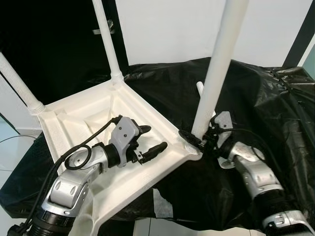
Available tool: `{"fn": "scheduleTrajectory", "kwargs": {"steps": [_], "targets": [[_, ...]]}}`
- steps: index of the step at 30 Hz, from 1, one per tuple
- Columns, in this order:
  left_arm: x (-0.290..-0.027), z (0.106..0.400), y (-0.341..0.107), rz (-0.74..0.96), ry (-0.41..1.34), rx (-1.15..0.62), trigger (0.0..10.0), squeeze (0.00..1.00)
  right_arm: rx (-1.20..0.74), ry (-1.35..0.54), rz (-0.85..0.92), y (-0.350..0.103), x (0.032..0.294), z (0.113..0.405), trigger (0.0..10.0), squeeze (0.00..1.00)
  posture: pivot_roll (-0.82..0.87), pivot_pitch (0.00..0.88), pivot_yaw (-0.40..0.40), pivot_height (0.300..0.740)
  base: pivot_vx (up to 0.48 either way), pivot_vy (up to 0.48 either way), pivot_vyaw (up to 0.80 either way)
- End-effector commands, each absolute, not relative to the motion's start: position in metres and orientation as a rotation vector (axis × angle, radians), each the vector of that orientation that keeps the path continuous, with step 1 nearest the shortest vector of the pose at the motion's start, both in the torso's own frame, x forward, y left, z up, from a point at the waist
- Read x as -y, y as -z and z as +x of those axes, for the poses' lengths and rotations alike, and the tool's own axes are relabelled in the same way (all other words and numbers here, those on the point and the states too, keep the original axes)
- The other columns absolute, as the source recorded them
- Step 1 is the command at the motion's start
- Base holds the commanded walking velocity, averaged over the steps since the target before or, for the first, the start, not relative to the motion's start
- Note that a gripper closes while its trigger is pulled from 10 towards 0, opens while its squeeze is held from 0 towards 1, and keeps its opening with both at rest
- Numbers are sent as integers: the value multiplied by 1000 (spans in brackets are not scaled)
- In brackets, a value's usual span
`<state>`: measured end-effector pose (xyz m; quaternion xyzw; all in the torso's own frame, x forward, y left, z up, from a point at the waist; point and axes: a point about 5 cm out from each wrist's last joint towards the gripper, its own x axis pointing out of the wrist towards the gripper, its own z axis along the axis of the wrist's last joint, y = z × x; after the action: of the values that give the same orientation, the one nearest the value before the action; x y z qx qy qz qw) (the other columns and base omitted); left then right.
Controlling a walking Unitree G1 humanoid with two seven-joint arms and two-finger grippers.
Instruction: Building children table
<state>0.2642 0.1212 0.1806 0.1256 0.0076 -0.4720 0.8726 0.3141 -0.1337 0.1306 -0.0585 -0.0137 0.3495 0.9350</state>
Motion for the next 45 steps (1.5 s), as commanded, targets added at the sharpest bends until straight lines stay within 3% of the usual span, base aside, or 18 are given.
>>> {"fn": "scheduleTrajectory", "kwargs": {"steps": [1,7,16,29,35,41,42,43,44,45], "targets": [[-123,265,-182,271,969,-14,10000,0,-134,-637,-83,-103,129,309,10000,0,55,0,47,740,0,0,0],[-123,265,-183,269,971,-10,10000,0,-108,-399,11,-108,102,306,10000,0,54,0,42,740,0,0,0],[-121,265,-182,262,972,-8,10000,0,-137,-136,-42,-106,101,304,10000,0,52,0,35,740,0,0,0],[-120,256,-158,335,991,-131,10000,0,-58,-253,-87,-112,90,294,10000,0,54,0,29,740,0,0,0],[-128,254,-132,407,947,-292,10000,0,-76,-236,-93,-106,101,292,10000,0,55,0,27,740,0,0,0],[-126,249,-125,387,963,-347,10000,0,-79,-228,-105,-106,104,291,10000,0,52,0,29,740,0,0,0],[-126,249,-124,391,962,-355,6039,0,-79,-226,-100,-106,104,292,10000,0,52,0,29,740,0,0,0],[-126,249,-123,400,962,-355,6039,0,-78,-227,-102,-106,104,291,10000,0,52,0,29,740,0,0,0],[-125,248,-122,404,962,-355,3529,0,-78,-229,-104,-106,104,291,10000,0,52,0,29,740,0,0,0],[-125,248,-122,404,962,-355,3529,0,-78,-229,-104,-106,104,291,10000,0,52,0,29,740,0,0,0]]}}
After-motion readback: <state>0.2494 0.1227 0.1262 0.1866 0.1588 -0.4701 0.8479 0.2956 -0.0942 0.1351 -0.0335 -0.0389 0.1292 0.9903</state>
